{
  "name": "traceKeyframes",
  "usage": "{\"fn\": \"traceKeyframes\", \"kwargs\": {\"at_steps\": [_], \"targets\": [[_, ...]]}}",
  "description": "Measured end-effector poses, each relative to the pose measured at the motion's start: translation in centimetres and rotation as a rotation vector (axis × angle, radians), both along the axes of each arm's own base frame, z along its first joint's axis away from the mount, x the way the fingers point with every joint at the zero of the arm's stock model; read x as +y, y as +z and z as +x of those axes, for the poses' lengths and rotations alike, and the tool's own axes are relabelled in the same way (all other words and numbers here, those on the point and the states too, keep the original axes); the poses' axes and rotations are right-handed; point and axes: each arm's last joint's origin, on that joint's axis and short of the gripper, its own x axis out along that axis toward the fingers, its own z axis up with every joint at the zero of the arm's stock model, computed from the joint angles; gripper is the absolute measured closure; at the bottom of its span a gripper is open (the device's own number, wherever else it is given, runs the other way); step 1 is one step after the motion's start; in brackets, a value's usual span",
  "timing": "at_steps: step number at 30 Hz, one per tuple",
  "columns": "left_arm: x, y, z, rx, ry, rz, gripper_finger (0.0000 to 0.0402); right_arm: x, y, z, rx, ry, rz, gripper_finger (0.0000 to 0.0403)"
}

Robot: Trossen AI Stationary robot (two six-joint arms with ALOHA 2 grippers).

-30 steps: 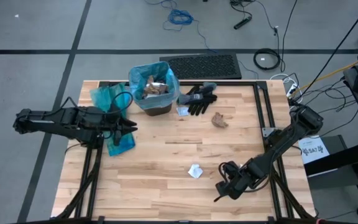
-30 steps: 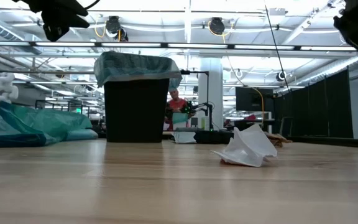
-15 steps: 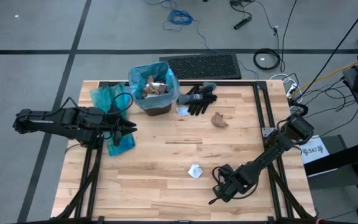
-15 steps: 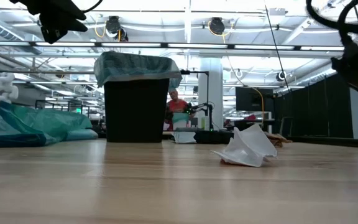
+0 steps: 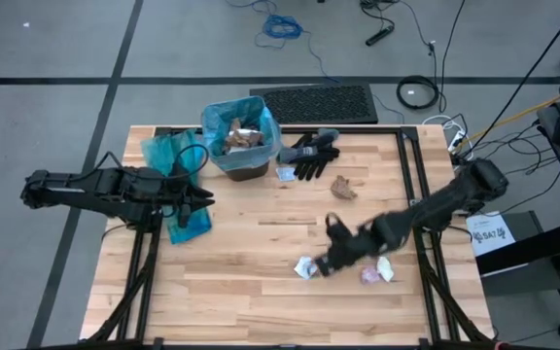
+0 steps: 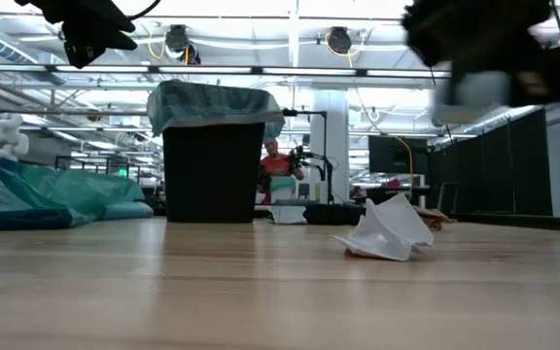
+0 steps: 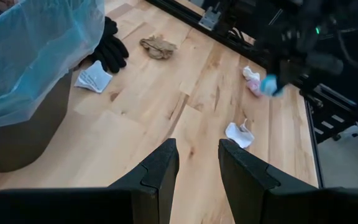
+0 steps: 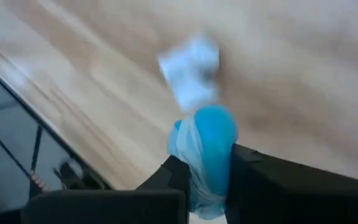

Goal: Place trash/remove bag and relplace
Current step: Put the blue plastic into the trash bin

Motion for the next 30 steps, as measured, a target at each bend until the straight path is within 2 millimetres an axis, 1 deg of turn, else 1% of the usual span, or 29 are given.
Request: {"fn": "traceKeyframes", "kwargs": {"at_steps": [3,7,10,14,17,20,24,27,30], "targets": [[0.0,0.0,0.0,0.000,0.005,0.001,0.0281,-3.5,1.6,0.7,-0.102,0.029,-0.070,0.0386],[0.3,-0.1,0.0,0.008,0.048,0.018,0.0281,-8.9,3.3,2.2,-0.270,0.025,-0.182,0.0386],[0.6,0.0,-0.1,0.005,0.101,0.038,0.0281,-13.0,4.9,3.4,-0.472,0.016,-0.240,0.0386],[0.9,0.0,-0.1,0.004,0.167,0.064,0.0281,-18.0,6.8,4.5,-0.738,-0.007,-0.337,0.0386],[1.2,0.0,-0.1,-0.002,0.220,0.058,0.0281,-21.3,8.4,5.3,-0.824,-0.006,-0.403,0.0387],[1.5,0.0,-0.1,-0.011,0.280,0.023,0.0281,-24.2,9.8,6.9,-0.871,0.074,-0.460,0.0387],[1.7,0.0,-0.1,-0.024,0.337,-0.015,0.0281,-27.4,11.5,10.3,-0.928,0.173,-0.576,0.0383],[1.8,0.0,-0.2,-0.034,0.380,-0.025,0.0281,-29.3,12.2,12.6,-0.942,0.208,-0.669,0.0366],[1.9,0.0,-0.2,-0.043,0.415,-0.035,0.0281,-30.7,12.4,14.5,-0.951,0.218,-0.714,0.0341]]}}
